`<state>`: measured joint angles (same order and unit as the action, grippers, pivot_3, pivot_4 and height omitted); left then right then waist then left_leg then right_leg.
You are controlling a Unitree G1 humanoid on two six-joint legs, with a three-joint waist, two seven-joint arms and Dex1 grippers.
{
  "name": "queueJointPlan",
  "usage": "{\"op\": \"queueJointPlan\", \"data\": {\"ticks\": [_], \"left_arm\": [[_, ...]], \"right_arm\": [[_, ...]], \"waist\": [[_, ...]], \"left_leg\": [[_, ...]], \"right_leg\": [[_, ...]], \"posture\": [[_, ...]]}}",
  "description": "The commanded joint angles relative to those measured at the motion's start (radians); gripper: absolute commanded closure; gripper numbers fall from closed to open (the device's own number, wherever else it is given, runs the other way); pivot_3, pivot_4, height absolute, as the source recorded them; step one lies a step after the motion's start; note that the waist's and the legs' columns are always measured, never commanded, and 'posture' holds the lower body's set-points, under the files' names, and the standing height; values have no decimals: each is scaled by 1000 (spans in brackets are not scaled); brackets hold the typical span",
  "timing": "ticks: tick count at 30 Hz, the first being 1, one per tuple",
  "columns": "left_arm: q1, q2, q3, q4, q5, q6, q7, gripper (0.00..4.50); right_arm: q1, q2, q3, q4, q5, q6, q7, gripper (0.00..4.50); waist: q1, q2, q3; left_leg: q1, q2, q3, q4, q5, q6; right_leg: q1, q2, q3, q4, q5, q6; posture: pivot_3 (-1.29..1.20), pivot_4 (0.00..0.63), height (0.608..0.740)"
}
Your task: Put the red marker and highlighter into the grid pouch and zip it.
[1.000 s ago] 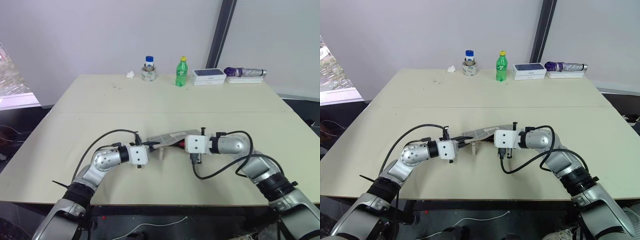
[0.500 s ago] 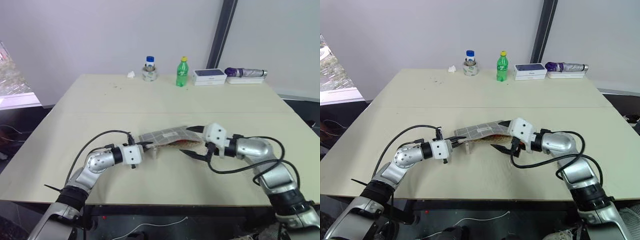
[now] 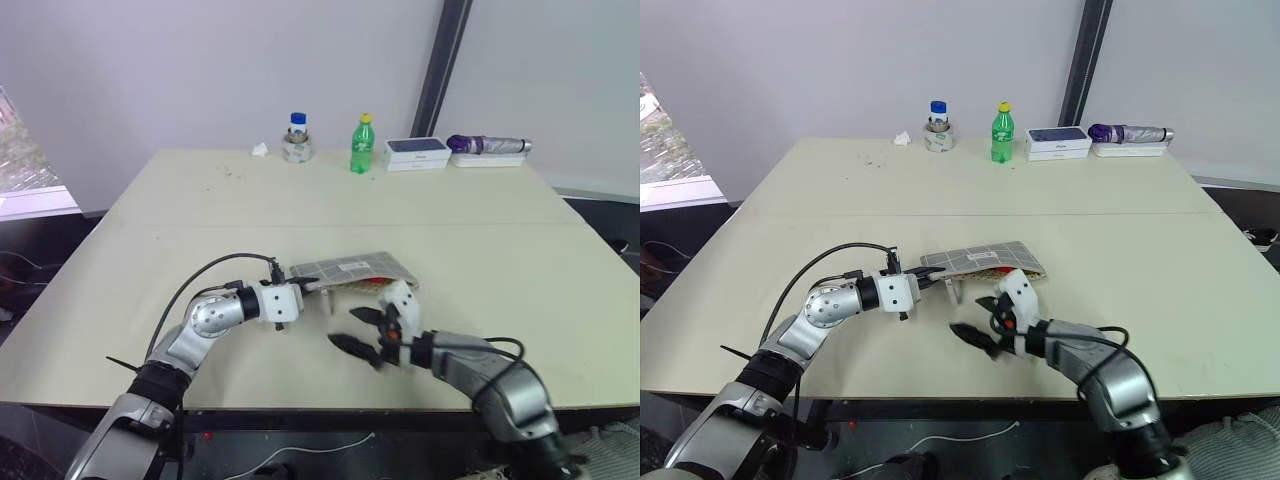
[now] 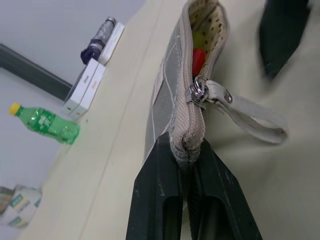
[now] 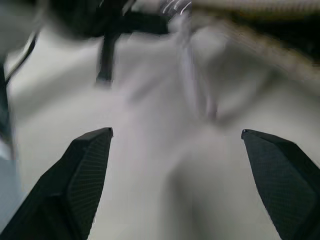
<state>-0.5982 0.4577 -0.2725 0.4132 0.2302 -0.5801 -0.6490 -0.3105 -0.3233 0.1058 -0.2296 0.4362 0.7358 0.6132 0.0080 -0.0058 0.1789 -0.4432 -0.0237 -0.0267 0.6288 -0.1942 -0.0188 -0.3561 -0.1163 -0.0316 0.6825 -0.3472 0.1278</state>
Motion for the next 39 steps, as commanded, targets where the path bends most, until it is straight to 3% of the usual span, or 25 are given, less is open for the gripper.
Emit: {"op": "queueJointPlan", "data": {"ticks": [1, 4, 7, 13, 14, 20, 27, 31, 34, 37, 39], "left_arm": [[-26, 5, 1, -11, 0, -24, 3, 4500], [-36, 7, 0, 11, 2, -31, 7, 4500], [-62, 16, 3, 51, 3, -50, 9, 4500], [-79, 28, 10, 88, 5, -71, 20, 4500], [-74, 30, 12, 88, 6, -71, 23, 4500], [-41, 61, 26, 84, -1, -77, 30, 4500], [23, 111, 51, 68, -105, -41, -54, 4500], [50, 118, 65, 61, -173, 21, -121, 4500], [61, 105, 92, 31, -279, 138, -194, 3394], [83, 115, 110, -5, -290, 170, -207, 2011], [108, 125, 147, -57, -313, 185, -193, 857]], "right_arm": [[-90, 105, 6, 63, 12, -18, -52, 219], [-141, 186, 35, 174, -22, -73, -66, 219], [-170, 229, 33, 228, -30, -106, -70, 1050], [-174, 196, 23, 230, -35, -106, -46, 4158], [-167, 176, 23, 227, -41, -108, -37, 4467], [-141, -24, -25, 265, -101, -163, 24, 4467], [-127, -280, -135, 465, -176, -312, 86, 4467], [-111, -319, -131, 490, -196, -382, 108, 4467], [-80, -307, -132, 437, -145, -367, 173, 3530], [-63, -322, -98, 414, -211, -397, 163, 2111], [-53, -347, -104, 383, -213, -389, 190, 925]], "waist": [[-3, 0, 0], [-10, 0, 0], [-7, 0, 0], [-8, 0, 0], [-8, 0, 0], [-8, 0, 0], [-15, 0, 0], [-21, 0, 0], [-21, 0, 0], [-20, 0, 0], [-17, 0, 0]], "left_leg": [[0, 0, 0, 0, 0, 0], [0, 0, 0, -1, 0, 0], [0, 0, 0, 0, 0, 0], [0, 0, 0, -1, 0, 0], [0, 0, 0, -1, 0, 0], [0, -1, 0, -1, 0, 0], [0, 0, 1, -1, 0, 0], [0, 0, 1, -1, 0, 0], [0, 1, 1, -1, 0, 0], [0, 1, 1, -1, 0, 0], [0, 1, 0, 0, 0, 0]], "right_leg": [[0, 0, 0, 0, 0, 0], [-1, 0, 0, 0, 0, 0], [0, 1, 0, 0, 0, 0], [-1, 0, 0, 0, 0, 0], [-1, 0, 0, 0, 0, 0], [-1, 0, 0, 0, 0, 0], [-1, 0, 0, 0, 0, 0], [-1, 0, 0, 0, 0, 0], [-1, 0, 0, 0, 0, 0], [0, 0, 0, 0, 0, 0], [1, 0, 0, 0, 0, 0]], "posture": [[0, 150, 740], [0, 150, 740], [0, 150, 740], [0, 150, 740], [0, 150, 740], [0, 150, 740], [0, 150, 740], [0, 150, 740], [0, 150, 740], [0, 150, 740], [0, 150, 740]]}}
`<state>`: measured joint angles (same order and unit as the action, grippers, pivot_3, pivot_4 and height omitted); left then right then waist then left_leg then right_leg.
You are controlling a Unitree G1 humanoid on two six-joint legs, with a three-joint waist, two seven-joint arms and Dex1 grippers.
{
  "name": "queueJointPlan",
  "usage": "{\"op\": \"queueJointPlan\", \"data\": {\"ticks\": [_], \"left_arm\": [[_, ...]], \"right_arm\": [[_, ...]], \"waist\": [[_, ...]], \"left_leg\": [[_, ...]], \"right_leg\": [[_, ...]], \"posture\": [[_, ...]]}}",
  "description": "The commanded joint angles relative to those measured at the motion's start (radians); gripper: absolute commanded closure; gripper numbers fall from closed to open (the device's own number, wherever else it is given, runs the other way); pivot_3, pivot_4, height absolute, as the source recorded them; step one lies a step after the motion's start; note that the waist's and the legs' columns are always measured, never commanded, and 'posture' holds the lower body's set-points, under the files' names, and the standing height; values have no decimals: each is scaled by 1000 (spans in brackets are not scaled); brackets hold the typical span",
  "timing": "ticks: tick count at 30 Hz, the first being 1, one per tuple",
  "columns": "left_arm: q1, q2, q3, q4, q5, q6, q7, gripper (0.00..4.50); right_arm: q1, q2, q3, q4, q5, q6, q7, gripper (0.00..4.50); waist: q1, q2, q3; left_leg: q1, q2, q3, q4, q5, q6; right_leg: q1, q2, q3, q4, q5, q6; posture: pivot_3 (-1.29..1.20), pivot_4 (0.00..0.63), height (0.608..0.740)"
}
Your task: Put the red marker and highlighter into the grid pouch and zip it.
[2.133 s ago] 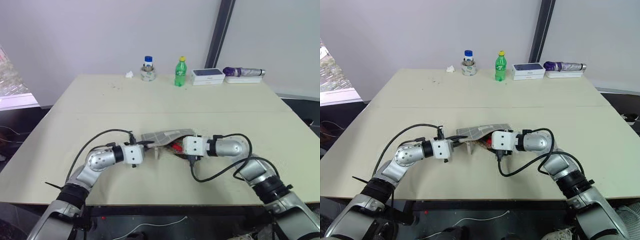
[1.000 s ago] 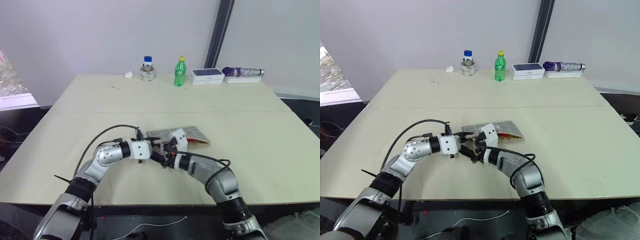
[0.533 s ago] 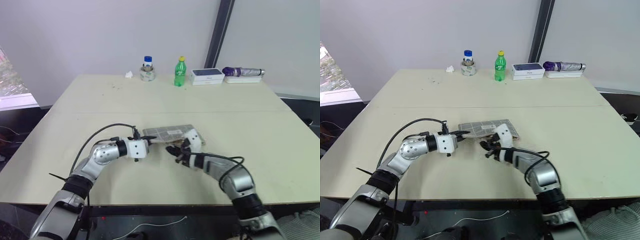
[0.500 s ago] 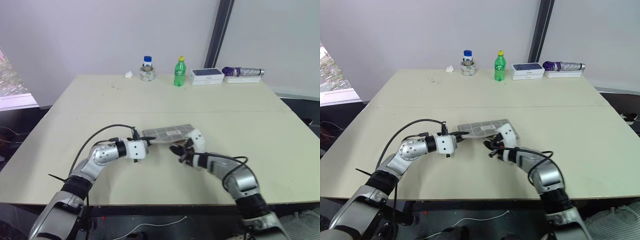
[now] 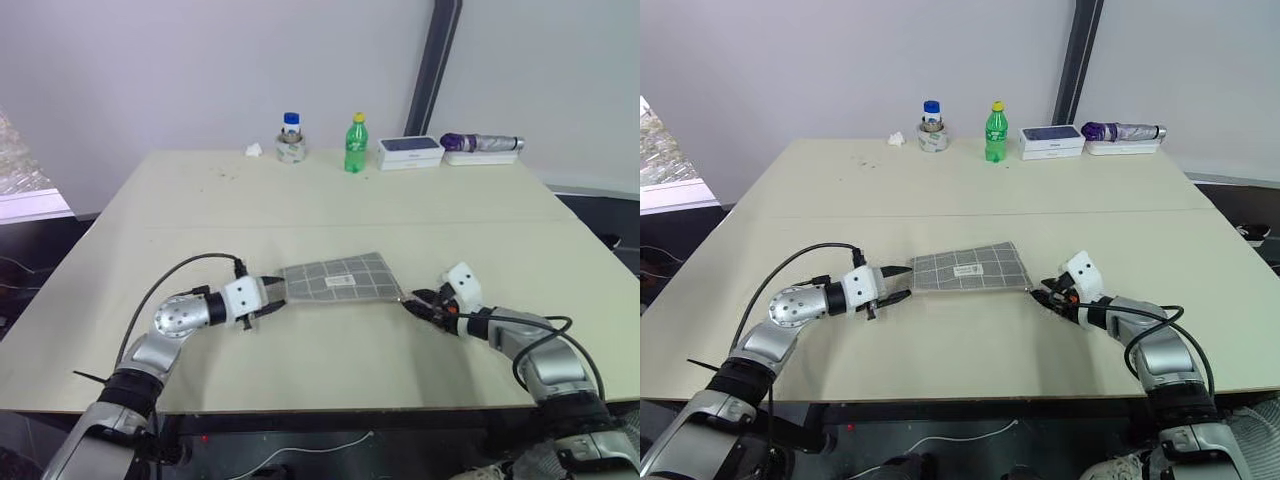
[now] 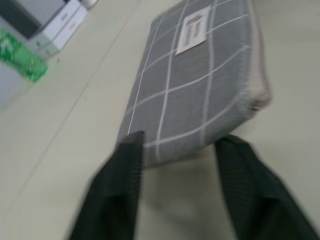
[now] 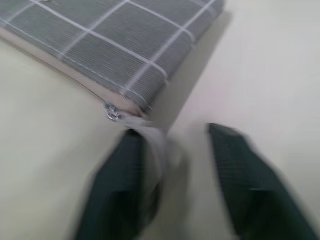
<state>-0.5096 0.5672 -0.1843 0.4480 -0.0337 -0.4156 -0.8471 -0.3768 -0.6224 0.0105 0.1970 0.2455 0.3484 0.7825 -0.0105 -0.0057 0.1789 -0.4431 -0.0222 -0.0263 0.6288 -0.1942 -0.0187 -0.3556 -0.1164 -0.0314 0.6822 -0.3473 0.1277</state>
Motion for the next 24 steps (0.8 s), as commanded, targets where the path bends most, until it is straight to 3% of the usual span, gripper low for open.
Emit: {"op": "queueJointPlan", "data": {"ticks": [1, 2, 6, 8, 13, 18, 24], "left_arm": [[28, 17, 72, -113, -61, 33, 8, 418], [56, 34, 94, -163, -95, 68, -7, 5], [181, 109, 162, -300, -162, 153, -51, 5], [296, 152, 271, -382, -255, 254, -39, 5], [463, 158, 453, -535, -381, 452, 55, 5], [550, 195, 525, -510, -331, 481, 70, 5], [575, 226, 559, -396, -298, 385, 25, 5]], "right_arm": [[15, -57, -13, -53, -19, 1, 31, 496], [33, -89, -20, -92, 4, 19, 76, 34], [103, -200, -58, -194, 54, 22, 204, 34], [139, -259, -151, -221, 112, 31, 252, 34], [169, -292, -280, -178, 170, 45, 256, 34], [213, -295, -302, -155, 146, 14, 255, 34], [237, -287, -274, -138, 111, -38, 250, 34]], "waist": [[3, 0, 0], [3, 0, 0], [-2, 1, 0], [-9, 1, 1], [1, 1, 1], [17, 1, 1], [21, 1, 1]], "left_leg": [[0, 0, 0, 0, 0, 0], [0, 1, 0, 0, 0, 0], [0, 2, 0, -1, 0, 0], [0, 2, 0, -2, 0, 0], [1, 3, 1, -1, -1, 1], [1, 3, 1, 0, -1, 1], [1, 3, 2, -1, -1, 1]], "right_leg": [[0, 0, 0, 0, 0, 0], [0, -1, 0, 0, 0, 0], [0, -1, 0, -2, 0, 0], [0, -1, 1, -2, 0, 0], [1, -1, 1, -2, 0, 0], [2, -2, 1, -2, 0, 0], [1, -2, 1, -3, 0, -1]], "posture": [[0, 150, 740], [0, 150, 740], [0, 150, 740], [0, 150, 740], [0, 150, 740], [0, 150, 740], [0, 150, 740]]}}
